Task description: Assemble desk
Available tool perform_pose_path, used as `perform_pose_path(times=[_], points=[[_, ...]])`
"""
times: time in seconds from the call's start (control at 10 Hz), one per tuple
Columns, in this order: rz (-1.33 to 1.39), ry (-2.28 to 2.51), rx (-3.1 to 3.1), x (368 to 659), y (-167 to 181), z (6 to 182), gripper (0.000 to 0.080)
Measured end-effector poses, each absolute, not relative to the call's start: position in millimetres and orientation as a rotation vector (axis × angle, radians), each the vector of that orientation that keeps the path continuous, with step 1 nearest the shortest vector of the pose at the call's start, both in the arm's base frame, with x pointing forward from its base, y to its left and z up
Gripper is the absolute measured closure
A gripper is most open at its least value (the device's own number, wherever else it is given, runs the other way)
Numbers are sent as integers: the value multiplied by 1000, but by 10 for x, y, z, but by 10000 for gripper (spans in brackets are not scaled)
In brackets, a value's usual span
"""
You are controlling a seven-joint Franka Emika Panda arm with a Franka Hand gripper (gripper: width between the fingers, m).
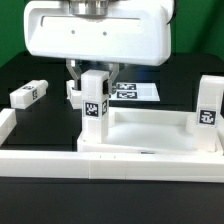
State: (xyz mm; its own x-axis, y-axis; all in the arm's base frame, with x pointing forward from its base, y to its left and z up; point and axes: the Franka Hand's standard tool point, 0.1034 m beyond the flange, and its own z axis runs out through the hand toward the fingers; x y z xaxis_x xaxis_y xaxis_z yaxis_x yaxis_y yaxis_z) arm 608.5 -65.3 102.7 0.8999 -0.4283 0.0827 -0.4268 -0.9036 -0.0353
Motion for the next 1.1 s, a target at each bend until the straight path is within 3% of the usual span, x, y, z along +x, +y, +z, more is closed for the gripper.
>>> perform_pose_path(times=[0.5, 0.6, 0.7, 0.8, 1.1], points=[[-132, 802, -3017, 6072, -687, 1035, 477], [-131, 791, -3012, 6072, -719, 1064, 302], [-137, 800, -3004, 6075, -694, 1115, 302], [-138, 837, -2982, 6041, -620, 1196, 178], [-127, 984, -2906, 5886, -273, 1349, 151]])
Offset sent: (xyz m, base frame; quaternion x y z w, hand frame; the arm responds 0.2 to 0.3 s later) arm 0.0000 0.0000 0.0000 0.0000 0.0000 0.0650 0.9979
